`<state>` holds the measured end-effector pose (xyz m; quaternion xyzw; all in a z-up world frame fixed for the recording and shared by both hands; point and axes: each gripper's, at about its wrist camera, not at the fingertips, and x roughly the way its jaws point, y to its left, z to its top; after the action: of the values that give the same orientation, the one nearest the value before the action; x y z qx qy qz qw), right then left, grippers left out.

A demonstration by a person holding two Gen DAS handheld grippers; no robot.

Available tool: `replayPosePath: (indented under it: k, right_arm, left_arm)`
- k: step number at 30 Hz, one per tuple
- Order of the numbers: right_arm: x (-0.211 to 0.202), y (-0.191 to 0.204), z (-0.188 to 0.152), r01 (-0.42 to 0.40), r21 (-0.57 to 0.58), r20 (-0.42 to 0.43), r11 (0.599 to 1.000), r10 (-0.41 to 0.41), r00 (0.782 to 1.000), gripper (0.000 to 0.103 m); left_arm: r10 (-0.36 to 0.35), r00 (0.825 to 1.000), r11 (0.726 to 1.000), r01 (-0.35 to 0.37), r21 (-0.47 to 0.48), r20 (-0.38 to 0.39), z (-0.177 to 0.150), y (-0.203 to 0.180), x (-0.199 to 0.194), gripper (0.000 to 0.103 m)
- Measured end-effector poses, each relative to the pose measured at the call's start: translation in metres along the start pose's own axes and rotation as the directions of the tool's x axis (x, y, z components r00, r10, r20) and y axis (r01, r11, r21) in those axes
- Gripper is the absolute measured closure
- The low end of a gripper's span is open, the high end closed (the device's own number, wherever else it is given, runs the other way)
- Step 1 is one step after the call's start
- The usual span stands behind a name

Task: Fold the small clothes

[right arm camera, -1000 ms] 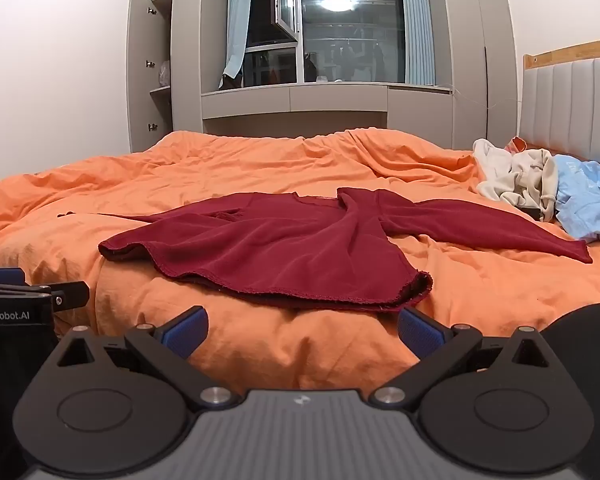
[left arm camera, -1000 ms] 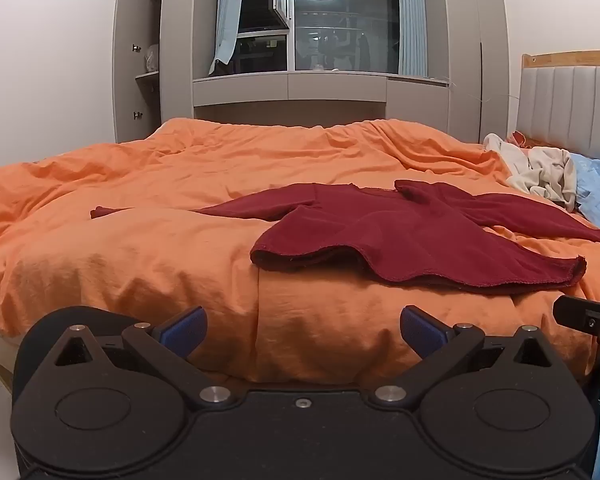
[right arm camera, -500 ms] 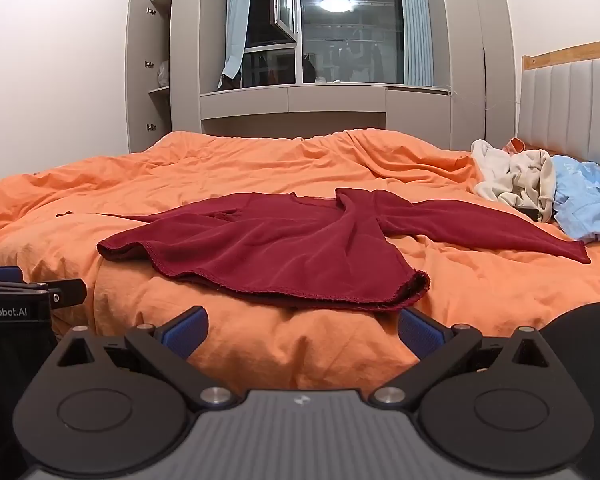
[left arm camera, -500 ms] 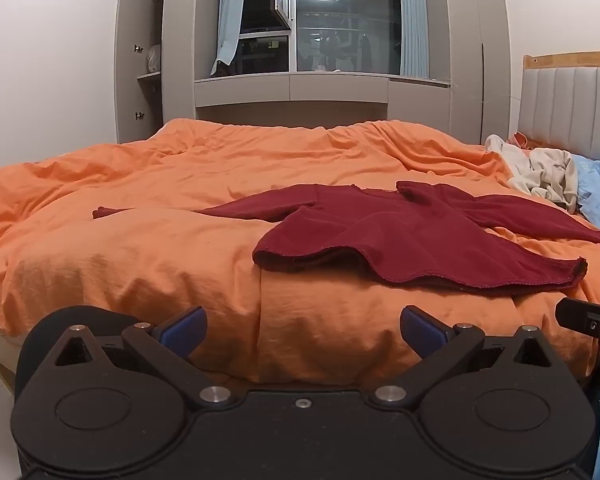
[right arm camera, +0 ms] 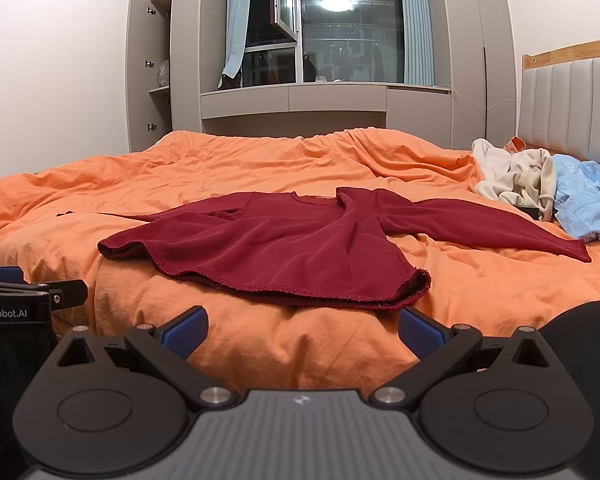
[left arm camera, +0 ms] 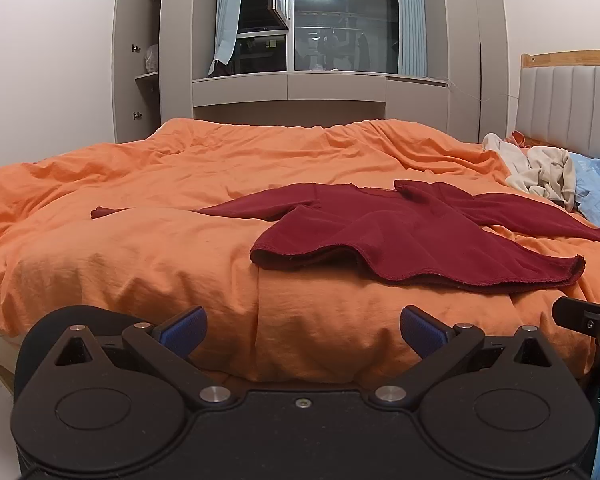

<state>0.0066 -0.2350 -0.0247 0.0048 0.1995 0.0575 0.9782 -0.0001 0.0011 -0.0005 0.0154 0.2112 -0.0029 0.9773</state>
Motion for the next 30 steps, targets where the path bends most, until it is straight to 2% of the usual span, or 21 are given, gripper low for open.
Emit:
replayPosePath:
  k: [30]
  right_arm:
    - [0.0012,-0.0013,-0.0011,0.000,0.001,-0.002,1.000,0.000,1.000,0.000]
  left_arm:
    - [0.002,1.000,1.000,-0.002,0.001,-0.001,-0.0003,-0.0005,0.0001,0.000]
